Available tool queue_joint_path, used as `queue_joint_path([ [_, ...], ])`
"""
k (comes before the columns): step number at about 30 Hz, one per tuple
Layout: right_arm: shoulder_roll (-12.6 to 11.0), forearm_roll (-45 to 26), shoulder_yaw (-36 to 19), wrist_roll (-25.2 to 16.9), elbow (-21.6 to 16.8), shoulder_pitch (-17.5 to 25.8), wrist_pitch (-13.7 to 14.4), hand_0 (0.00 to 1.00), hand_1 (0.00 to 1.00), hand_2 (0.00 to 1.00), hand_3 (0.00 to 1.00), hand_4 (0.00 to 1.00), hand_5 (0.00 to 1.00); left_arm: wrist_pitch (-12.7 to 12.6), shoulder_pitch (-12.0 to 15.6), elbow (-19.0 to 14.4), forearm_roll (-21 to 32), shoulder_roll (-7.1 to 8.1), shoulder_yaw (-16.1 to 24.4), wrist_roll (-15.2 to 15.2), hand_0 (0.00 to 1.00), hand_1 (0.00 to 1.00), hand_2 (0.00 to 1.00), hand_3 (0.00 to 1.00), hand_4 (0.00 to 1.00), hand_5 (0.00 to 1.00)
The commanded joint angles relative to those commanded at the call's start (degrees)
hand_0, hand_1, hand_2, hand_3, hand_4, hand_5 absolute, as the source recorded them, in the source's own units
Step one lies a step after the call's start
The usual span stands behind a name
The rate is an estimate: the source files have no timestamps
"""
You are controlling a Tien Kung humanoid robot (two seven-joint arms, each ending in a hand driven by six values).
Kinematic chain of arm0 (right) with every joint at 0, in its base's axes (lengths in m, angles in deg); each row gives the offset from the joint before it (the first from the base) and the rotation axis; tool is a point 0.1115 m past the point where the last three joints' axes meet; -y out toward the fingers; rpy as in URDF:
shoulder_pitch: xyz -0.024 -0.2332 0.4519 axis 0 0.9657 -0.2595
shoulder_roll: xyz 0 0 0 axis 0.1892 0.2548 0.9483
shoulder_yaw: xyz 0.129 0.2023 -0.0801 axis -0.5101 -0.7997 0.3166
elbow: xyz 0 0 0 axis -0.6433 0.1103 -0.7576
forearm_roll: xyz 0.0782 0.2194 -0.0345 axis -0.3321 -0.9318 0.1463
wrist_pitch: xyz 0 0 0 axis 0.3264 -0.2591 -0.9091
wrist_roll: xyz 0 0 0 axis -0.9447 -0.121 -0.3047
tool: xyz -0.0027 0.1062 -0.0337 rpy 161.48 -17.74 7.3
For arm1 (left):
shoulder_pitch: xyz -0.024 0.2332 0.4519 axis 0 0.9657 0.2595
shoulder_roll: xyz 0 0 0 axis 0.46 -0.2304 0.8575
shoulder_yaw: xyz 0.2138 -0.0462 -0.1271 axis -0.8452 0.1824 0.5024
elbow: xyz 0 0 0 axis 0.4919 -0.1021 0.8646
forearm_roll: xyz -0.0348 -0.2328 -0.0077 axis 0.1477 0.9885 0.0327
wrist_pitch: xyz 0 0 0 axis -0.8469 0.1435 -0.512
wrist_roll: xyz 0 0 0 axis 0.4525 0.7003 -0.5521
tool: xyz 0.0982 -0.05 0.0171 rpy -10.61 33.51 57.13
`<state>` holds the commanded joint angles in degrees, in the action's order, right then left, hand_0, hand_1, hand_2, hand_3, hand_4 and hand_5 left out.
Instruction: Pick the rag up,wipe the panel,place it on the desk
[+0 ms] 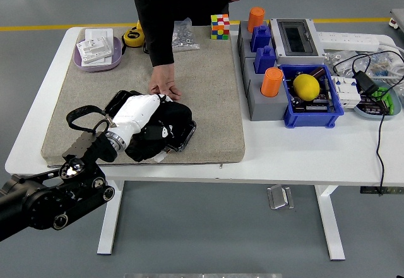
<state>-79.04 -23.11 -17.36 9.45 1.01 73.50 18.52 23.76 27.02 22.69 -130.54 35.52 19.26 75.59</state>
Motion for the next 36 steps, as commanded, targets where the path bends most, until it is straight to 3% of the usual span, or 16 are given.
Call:
queue_joint_path([
  [20,0.1,0.1,-0.3,0.0,0.0,0.2,-0.1,0.716,0.592,0.66,0.578,0.985,0.531,-1.8,0.9,7.5,-3.2,1.2,6.5,-0.6,0.238,0.355,0.468,0.289,0.007,0.002],
  [36,0.3,0.3,-0.5,0.0,-0.1,0.4,0.0,0.716,0.592,0.66,0.578,0.986,0.532,-2.4,2.4,11.5,-5.6,3.34,12.8,-0.7,0.235,0.349,0.465,0.287,0.002,0.002],
])
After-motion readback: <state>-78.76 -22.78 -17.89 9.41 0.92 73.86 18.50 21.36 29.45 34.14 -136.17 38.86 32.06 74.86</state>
